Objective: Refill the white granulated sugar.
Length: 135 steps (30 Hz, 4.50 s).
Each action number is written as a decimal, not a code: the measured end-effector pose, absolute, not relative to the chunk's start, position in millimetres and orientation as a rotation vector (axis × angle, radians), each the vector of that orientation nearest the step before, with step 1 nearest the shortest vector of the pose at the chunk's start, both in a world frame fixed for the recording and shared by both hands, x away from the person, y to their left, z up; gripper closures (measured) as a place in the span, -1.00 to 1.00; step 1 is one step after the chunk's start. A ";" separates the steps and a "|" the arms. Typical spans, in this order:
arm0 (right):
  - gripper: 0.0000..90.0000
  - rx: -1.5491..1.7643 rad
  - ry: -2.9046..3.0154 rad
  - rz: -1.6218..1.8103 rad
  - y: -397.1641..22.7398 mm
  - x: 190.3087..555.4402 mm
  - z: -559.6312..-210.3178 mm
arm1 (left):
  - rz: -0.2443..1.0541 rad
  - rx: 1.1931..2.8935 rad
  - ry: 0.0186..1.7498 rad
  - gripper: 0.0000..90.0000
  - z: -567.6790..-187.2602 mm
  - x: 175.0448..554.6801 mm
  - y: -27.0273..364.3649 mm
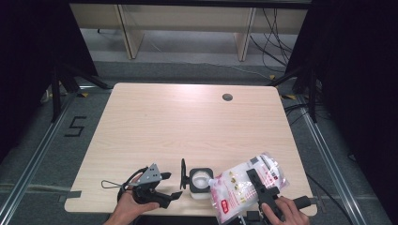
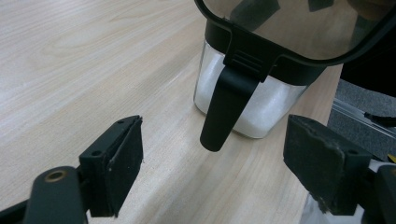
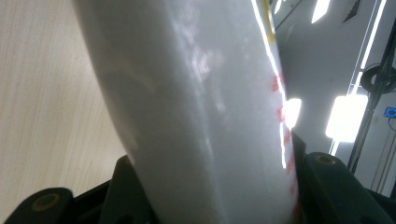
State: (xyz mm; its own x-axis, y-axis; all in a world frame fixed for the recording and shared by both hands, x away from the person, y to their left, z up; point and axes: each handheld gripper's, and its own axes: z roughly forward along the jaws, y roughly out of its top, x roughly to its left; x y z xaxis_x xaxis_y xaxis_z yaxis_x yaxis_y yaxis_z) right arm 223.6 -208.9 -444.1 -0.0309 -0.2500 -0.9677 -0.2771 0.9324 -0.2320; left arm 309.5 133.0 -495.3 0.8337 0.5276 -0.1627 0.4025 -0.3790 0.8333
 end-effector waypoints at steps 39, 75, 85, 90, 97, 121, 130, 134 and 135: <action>0.22 -0.413 1.618 0.024 -209.3 223.0 -444.9 | 0.160 2.018 0.686 -0.56 -495.0 309.4 133.2; 0.24 -0.401 1.624 0.047 -210.7 224.4 -445.0 | 0.159 2.019 0.681 -0.56 -494.2 308.7 133.0; 0.24 -0.385 1.629 0.058 -211.3 224.4 -445.8 | 0.174 2.036 0.686 -0.56 -494.3 309.3 134.1; 0.24 -0.393 1.628 0.046 -211.4 224.0 -444.6 | 0.172 2.033 0.682 -0.56 -494.3 309.4 133.8; 0.25 -0.387 1.636 0.051 -211.6 224.1 -445.5 | 0.175 2.036 0.687 -0.56 -494.2 309.4 134.1; 0.26 -0.363 1.676 0.050 -213.5 224.6 -444.9 | 0.172 2.026 0.669 -0.56 -494.7 310.0 133.3; 0.26 -0.382 1.651 0.062 -211.6 225.3 -443.9 | 0.162 2.016 0.684 -0.56 -495.1 309.4 132.7; 0.26 -0.383 1.652 0.063 -211.5 225.4 -444.1 | 0.162 2.008 0.687 -0.56 -495.1 308.8 131.8; 0.26 -0.369 1.665 0.060 -211.7 225.1 -444.9 | 0.170 2.022 0.680 -0.56 -494.8 309.5 132.6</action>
State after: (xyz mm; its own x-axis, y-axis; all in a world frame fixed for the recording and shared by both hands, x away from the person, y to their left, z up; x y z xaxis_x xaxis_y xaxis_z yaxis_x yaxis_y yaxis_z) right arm 225.1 -211.7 -444.9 -0.0820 -0.2046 -0.9754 -0.2743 0.9455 -0.1752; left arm 309.5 132.6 -494.8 0.8349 0.5290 -0.1522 0.3951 -0.3834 0.8348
